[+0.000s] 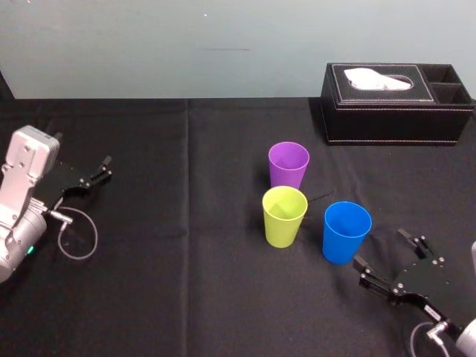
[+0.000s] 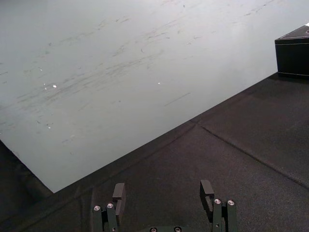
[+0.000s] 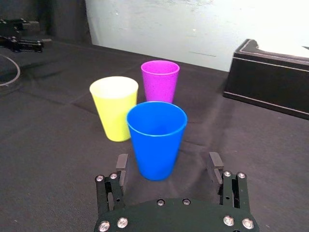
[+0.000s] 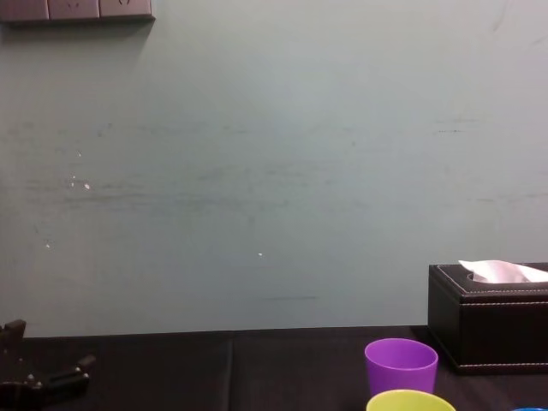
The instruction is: Stack the three plastic cups sequentially using one hand.
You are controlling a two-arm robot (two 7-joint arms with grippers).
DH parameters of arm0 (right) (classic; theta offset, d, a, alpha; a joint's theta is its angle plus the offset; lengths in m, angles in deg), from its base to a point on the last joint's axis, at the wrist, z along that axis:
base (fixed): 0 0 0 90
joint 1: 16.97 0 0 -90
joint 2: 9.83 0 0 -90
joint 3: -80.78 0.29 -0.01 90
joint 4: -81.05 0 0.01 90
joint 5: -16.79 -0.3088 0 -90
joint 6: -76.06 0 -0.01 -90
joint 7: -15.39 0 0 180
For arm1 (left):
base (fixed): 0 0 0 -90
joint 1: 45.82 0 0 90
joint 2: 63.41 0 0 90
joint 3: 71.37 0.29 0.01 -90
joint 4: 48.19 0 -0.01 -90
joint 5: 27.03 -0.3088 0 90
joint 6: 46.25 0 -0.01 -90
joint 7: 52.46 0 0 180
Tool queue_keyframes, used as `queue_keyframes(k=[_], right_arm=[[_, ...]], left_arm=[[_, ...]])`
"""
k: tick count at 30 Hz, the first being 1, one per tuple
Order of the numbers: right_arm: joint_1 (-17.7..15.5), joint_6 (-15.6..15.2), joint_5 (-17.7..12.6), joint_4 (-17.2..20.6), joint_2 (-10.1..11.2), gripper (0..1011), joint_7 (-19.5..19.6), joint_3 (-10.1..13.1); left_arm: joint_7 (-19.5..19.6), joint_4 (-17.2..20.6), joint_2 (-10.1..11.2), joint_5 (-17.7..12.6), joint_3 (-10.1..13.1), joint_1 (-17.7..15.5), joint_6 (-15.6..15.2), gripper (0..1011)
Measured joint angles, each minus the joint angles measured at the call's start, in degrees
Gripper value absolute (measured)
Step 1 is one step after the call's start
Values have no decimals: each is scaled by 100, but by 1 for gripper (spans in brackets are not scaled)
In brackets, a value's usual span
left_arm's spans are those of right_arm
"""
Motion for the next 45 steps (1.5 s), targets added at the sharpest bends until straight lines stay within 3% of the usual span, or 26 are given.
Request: queue_keyframes(k=[20, 45], right_arm=[[587, -262, 203, -351, -565, 1000, -276, -162], [993, -442, 474, -650, -1002, 1000, -579, -136]], left_arm=[[0, 0, 0, 0, 0, 0, 0, 1011], [0, 0, 0, 0, 0, 0, 0, 1011]])
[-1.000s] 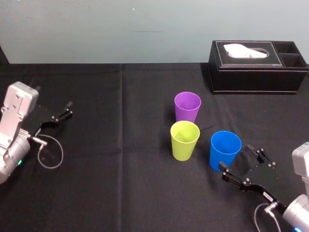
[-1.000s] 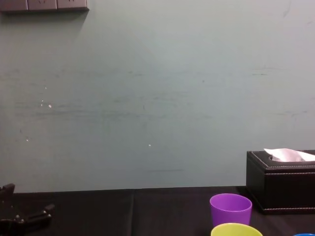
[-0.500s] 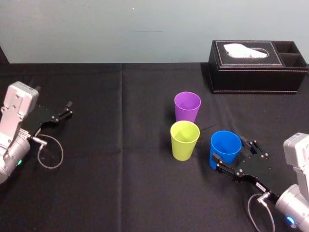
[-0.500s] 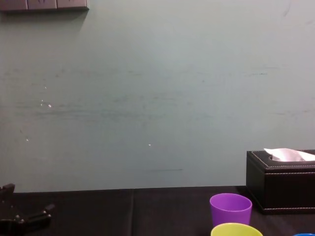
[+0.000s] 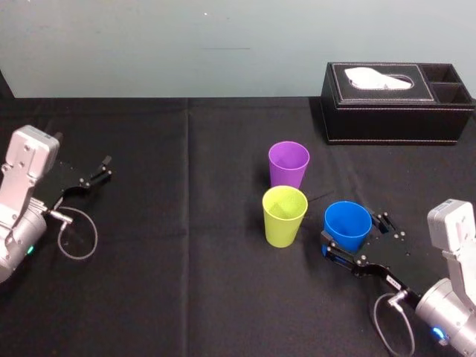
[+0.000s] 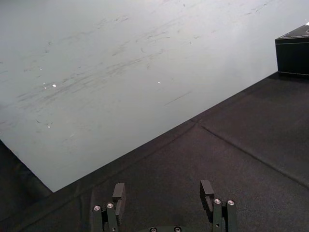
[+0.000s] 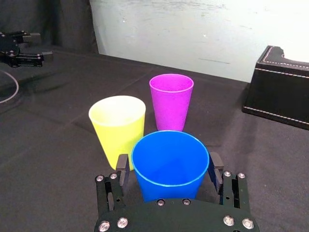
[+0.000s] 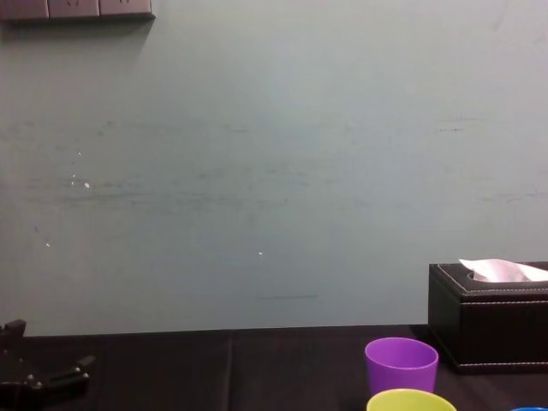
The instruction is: Stack the three plastic cups sequentially using one hand.
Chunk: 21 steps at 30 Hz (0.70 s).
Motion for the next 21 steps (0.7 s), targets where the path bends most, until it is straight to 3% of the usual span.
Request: queue_keyframes(k=[13, 21], right_arm=[[70, -83, 49, -98, -283, 1000, -127, 75], [70, -87, 42, -100, -284, 1000, -129, 76]], left_arm=[[0, 0, 0, 0, 0, 0, 0, 1011], [0, 0, 0, 0, 0, 0, 0, 1011]])
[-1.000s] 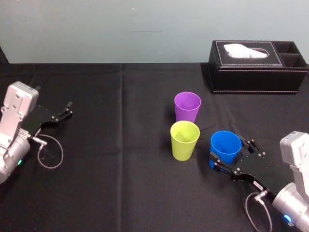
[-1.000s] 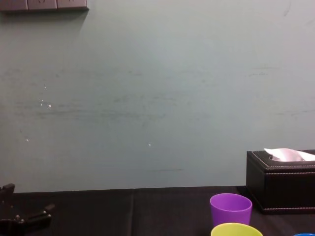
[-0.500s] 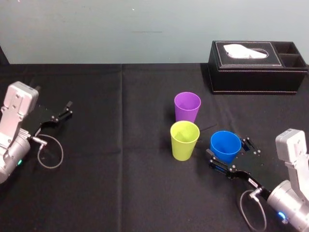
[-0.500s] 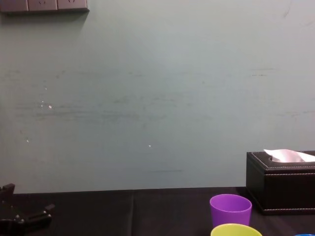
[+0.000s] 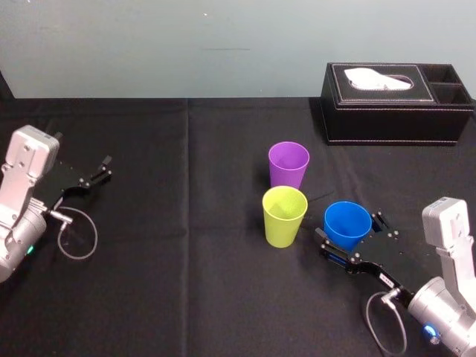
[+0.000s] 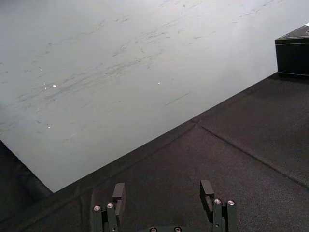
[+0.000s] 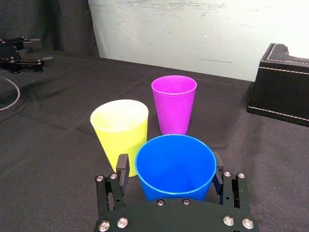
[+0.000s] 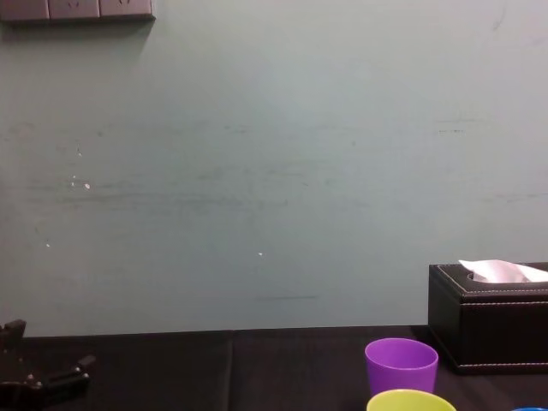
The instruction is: Stack the three plastic cups sequentially using one hand.
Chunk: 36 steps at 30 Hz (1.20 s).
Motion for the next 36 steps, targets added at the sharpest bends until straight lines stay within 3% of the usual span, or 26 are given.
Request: queue_keyframes(k=[5, 14, 27, 36], right_arm=[[-2, 6, -2, 5, 9, 969, 3, -3], [-6, 10, -4, 9, 17, 785, 4, -7], [-13, -47, -17, 114, 24, 744, 6, 81], [129, -479, -117, 407, 165, 744, -59, 258]], left_arm=[[0, 0, 0, 0, 0, 0, 0, 1011], [0, 0, 0, 0, 0, 0, 0, 1011], [0, 0, 0, 0, 0, 0, 0, 1012], [0, 0, 0, 0, 0, 0, 0, 1011]])
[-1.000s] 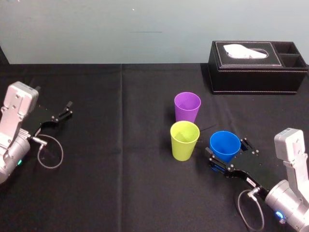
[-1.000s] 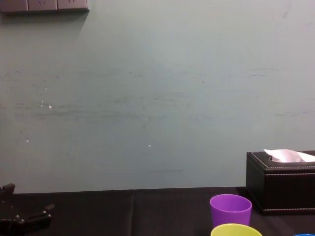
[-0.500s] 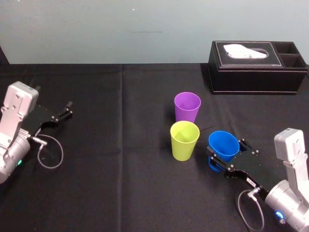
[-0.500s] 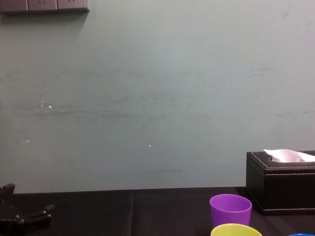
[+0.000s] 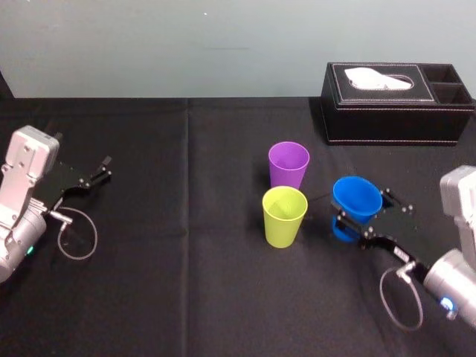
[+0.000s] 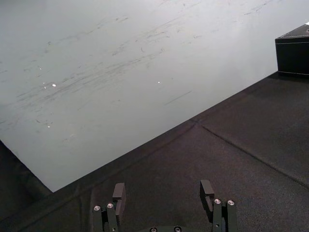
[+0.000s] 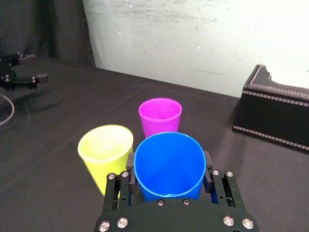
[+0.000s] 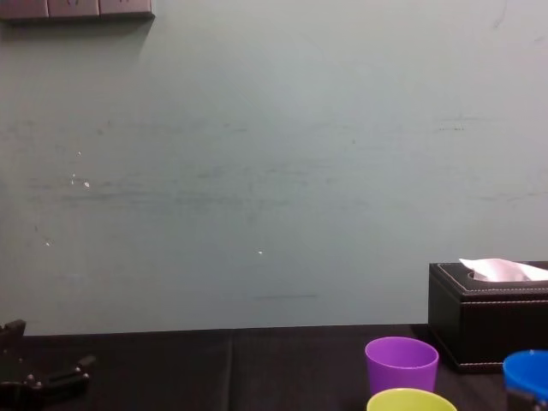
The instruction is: Stack the three plastic cups sequentially using one hand.
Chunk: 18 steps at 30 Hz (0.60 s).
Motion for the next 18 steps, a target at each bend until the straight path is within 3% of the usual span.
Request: queue_keyframes(k=[10, 18], right_arm=[[745, -656, -319, 65, 149, 744, -171, -8], [1219, -958, -537, -1, 154, 744, -203, -148]], left_arm=[[0, 0, 0, 0, 0, 0, 0, 1011], [0, 0, 0, 0, 0, 0, 0, 1011]])
